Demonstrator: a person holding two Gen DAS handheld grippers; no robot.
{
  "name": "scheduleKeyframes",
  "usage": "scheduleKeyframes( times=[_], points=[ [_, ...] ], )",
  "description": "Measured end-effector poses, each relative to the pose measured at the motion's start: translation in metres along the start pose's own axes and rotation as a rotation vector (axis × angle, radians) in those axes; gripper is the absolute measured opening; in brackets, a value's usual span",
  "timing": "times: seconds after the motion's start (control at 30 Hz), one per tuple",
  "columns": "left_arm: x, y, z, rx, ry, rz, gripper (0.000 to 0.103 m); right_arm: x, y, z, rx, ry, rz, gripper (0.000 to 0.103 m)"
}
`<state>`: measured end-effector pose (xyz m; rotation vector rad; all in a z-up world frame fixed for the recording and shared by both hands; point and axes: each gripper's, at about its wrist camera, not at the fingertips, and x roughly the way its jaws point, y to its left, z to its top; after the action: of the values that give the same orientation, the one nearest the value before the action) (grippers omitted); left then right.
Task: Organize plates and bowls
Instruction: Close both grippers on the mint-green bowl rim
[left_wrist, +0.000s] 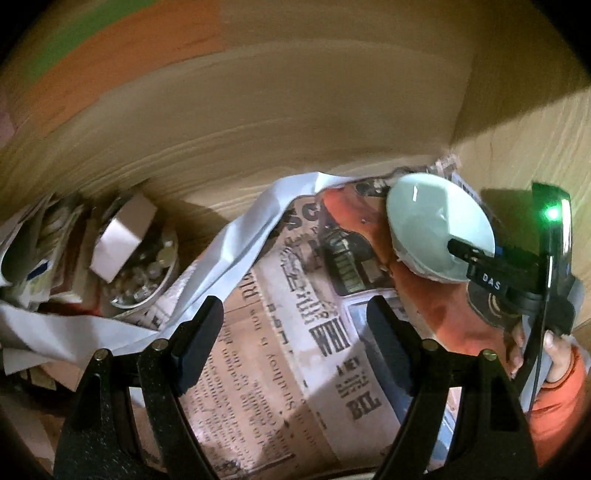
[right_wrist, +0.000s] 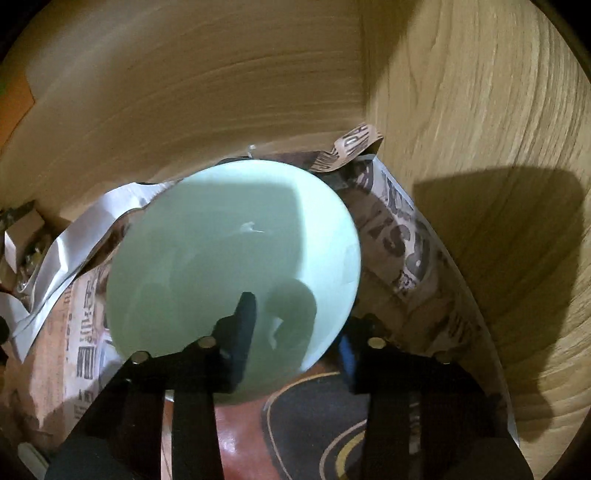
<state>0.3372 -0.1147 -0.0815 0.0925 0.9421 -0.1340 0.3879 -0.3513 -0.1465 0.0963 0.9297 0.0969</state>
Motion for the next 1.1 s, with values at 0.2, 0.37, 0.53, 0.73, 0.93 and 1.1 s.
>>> scheduleKeyframes(
  times=[0.2,0.37,0.53,0.73,0.93,1.1],
  points=[
    [0.013,-0.010,-0.004,0.032,0.014,0.011,0.080,-0.007,0.007,-0.010,-0.039,0.022,0.099,0.025],
    [0.023,-0.009,-0.003,0.022,0.029,0.027,0.080,-0.015,0.032,-0.021,-0.148,0.038,0.164,0.023],
    [0.037,-0.005,-0.004,0.000,0.064,0.036,0.080,-0.015,0.046,-0.024,-0.220,0.058,0.222,0.023],
    [0.057,-0.007,-0.005,0.013,0.135,0.007,0.055,-0.006,0.047,-0.022,-0.216,0.076,0.238,0.023],
    [0.070,-0.014,-0.003,0.033,0.167,-0.046,0.033,-0.005,0.042,-0.022,-0.171,0.081,0.253,0.023],
    [0.071,-0.026,-0.003,0.073,0.160,-0.052,0.017,-0.007,0.049,-0.027,-0.203,0.077,0.230,0.022]
  ],
)
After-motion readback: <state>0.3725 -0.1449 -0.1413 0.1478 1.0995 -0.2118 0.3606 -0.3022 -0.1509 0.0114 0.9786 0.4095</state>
